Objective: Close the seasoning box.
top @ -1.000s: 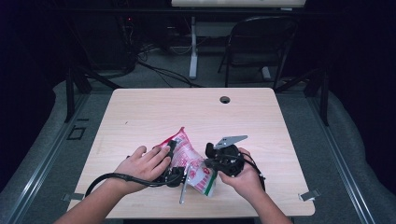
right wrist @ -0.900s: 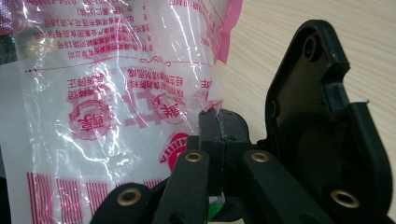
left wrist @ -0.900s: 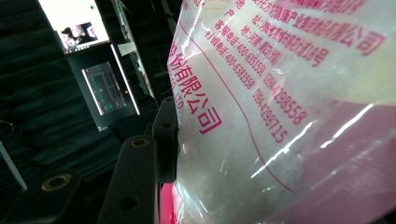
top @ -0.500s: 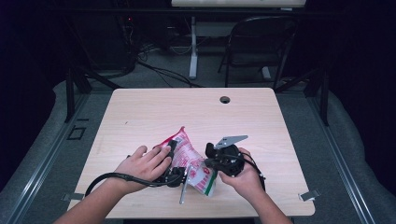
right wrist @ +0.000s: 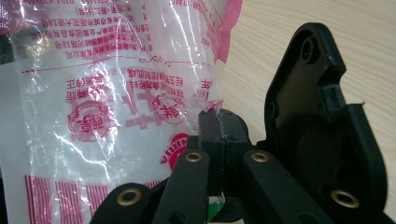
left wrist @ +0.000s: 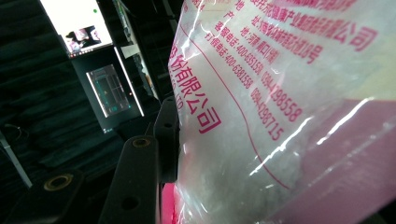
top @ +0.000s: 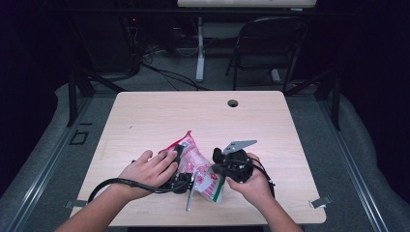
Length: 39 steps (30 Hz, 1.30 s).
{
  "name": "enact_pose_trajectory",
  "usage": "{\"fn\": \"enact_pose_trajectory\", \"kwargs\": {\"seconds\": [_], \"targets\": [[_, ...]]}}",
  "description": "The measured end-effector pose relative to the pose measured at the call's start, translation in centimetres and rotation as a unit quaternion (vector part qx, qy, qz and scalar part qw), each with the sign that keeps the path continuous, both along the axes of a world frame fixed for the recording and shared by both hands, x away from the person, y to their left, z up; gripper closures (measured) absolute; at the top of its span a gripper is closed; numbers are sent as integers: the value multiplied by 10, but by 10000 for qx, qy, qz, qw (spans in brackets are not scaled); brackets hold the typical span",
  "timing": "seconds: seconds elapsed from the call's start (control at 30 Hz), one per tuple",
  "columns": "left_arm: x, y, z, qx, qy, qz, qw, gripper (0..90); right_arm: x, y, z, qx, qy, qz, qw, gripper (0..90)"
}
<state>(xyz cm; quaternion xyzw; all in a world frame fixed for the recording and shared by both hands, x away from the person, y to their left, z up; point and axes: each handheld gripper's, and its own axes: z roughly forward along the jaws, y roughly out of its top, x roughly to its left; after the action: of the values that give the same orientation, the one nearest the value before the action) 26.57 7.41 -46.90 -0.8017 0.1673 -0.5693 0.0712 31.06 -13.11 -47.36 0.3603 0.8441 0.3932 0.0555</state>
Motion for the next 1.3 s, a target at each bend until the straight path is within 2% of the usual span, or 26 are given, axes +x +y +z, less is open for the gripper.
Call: {"fn": "enact_pose_trajectory", "kwargs": {"seconds": [0.57, 0.63, 1.13, 1.27, 1.3], "targets": [[1, 0, 4, 51, -26, -7, 10000, 630, 0, 1, 3, 29, -20, -20, 10000, 900], [1, 0, 4, 58, -98, -83, 9999, 631, 1, 1, 3, 42, -16, -22, 10000, 900], [2, -2, 6, 148, -148, -115, 9997, 631, 2, 1, 4, 29, -10, -57, 10000, 900], [2, -2, 6, 138, -93, -46, 9999, 631, 3, 1, 4, 32, -14, -53, 10000, 900], [2, -3, 6, 163, -163, -83, 9997, 631, 3, 1, 4, 32, -14, -53, 10000, 900]]}}
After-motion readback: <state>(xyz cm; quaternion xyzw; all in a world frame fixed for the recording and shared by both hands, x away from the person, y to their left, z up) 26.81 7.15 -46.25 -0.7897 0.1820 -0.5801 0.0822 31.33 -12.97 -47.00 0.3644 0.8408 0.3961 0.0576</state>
